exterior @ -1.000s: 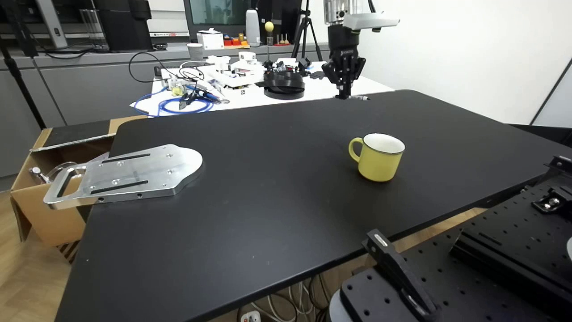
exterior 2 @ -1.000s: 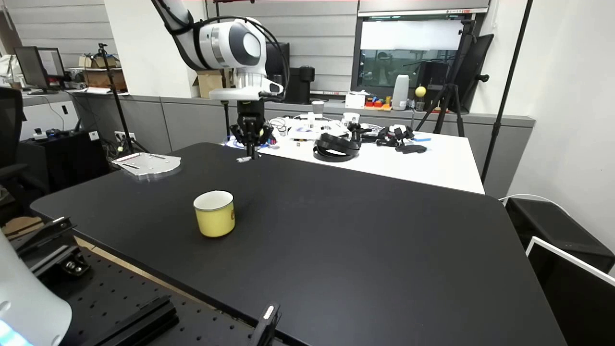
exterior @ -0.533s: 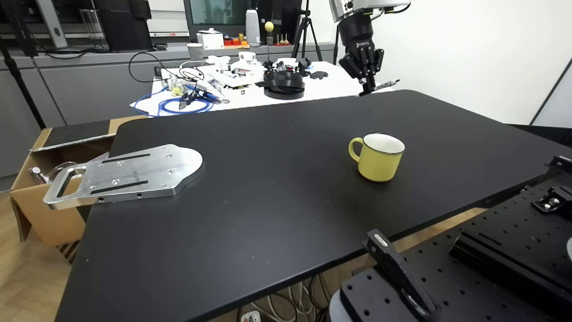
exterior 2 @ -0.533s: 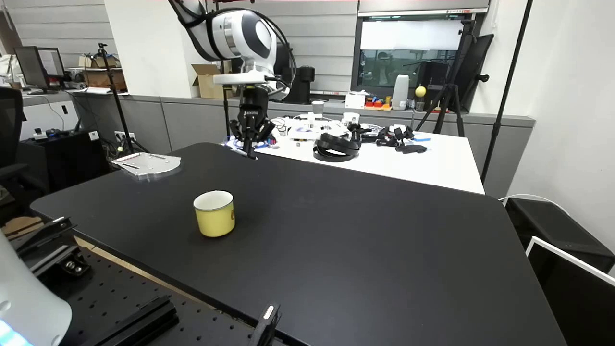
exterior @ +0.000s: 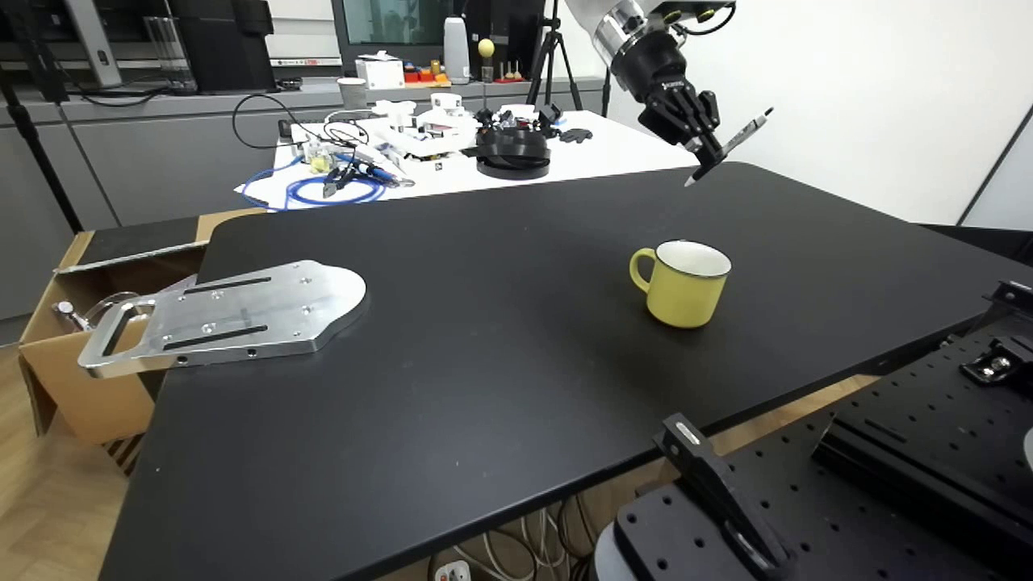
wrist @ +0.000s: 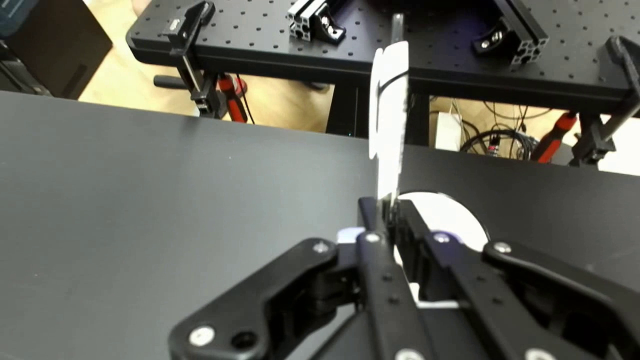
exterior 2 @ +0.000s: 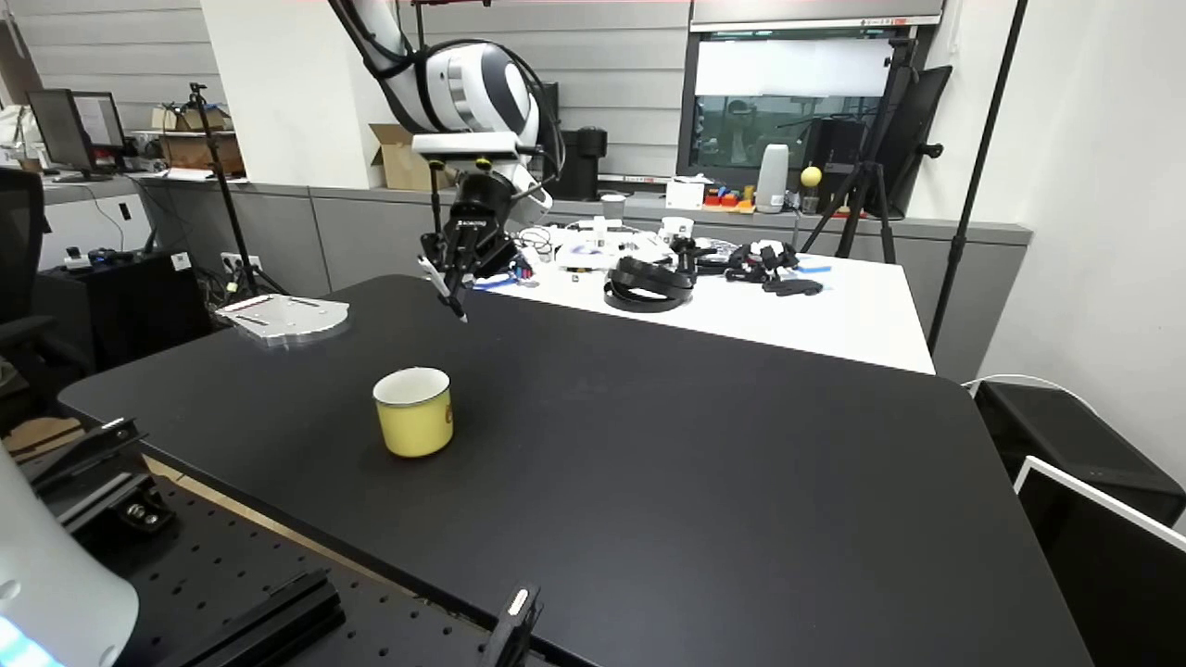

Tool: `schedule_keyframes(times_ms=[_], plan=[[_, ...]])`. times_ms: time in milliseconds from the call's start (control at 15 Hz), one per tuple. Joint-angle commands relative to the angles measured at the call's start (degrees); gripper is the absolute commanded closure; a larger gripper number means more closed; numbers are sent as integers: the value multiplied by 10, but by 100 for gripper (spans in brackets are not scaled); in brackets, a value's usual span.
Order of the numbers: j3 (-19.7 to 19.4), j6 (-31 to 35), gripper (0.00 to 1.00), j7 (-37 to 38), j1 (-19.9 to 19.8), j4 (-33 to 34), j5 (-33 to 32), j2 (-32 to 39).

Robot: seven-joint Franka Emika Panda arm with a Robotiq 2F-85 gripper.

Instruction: Put the pen inside the yellow mug

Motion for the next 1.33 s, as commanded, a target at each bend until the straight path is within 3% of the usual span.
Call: schedule_keyframes(times_ms=[0, 600, 1267], plan=[[16, -70, 97, -14, -9, 48, -18, 44], [35, -120, 97, -26, -4, 55, -23, 89], [51, -111, 97, -25, 2, 55, -21, 130]])
